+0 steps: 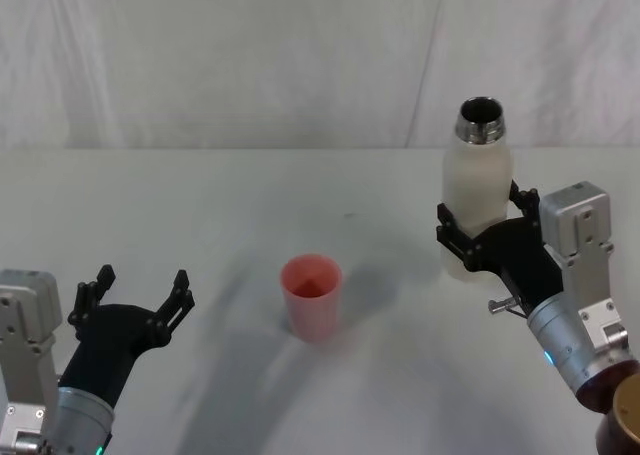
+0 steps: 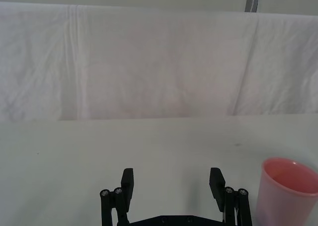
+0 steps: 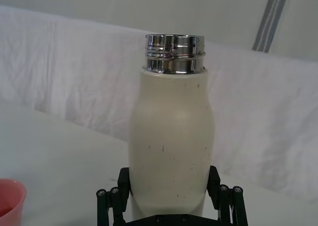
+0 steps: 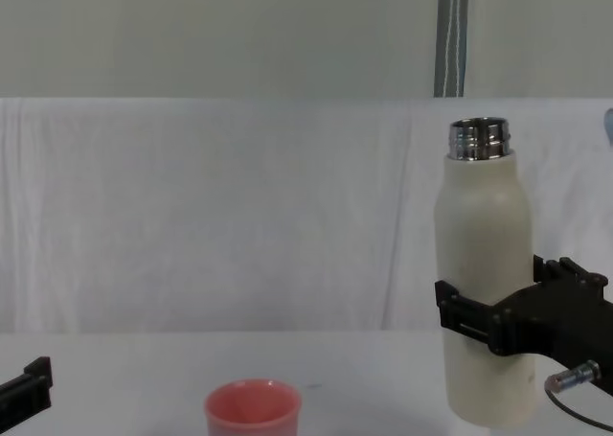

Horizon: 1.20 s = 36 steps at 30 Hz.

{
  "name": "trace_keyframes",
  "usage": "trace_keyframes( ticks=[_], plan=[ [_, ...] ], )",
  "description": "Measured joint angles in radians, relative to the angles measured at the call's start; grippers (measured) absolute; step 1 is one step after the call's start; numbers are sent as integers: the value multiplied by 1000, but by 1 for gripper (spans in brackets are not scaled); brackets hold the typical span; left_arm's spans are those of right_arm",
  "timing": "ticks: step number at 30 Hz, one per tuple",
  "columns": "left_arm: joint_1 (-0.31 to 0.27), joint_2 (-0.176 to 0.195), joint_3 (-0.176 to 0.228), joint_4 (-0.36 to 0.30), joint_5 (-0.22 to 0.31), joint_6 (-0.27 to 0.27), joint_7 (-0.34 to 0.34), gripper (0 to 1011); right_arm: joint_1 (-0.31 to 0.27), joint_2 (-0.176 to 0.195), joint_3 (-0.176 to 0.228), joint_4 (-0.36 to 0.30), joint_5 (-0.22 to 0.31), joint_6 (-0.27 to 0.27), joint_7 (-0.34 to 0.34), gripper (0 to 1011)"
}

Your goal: Grasp the thermos with one hand and pour water into the cup lid.

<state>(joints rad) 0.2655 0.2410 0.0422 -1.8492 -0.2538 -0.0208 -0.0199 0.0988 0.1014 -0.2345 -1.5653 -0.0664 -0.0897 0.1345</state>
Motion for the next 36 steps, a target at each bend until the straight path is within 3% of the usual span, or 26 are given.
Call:
trace_keyframes(
  ticks=[10, 12, 28, 36],
  plan=[
    [0, 0, 0, 0, 0, 0, 0, 1001, 14, 40, -29, 0, -83, -40, -3, 952],
    [0, 0, 0, 0, 0, 0, 0, 1001, 26, 60, -44, 5, -130, -60, -6, 952],
    [0, 0, 0, 0, 0, 0, 0, 1001, 115, 143, -140, 53, -348, -148, -23, 952],
    [0, 0, 0, 0, 0, 0, 0, 1001, 142, 159, -168, 85, -406, -179, -50, 952]
  ],
)
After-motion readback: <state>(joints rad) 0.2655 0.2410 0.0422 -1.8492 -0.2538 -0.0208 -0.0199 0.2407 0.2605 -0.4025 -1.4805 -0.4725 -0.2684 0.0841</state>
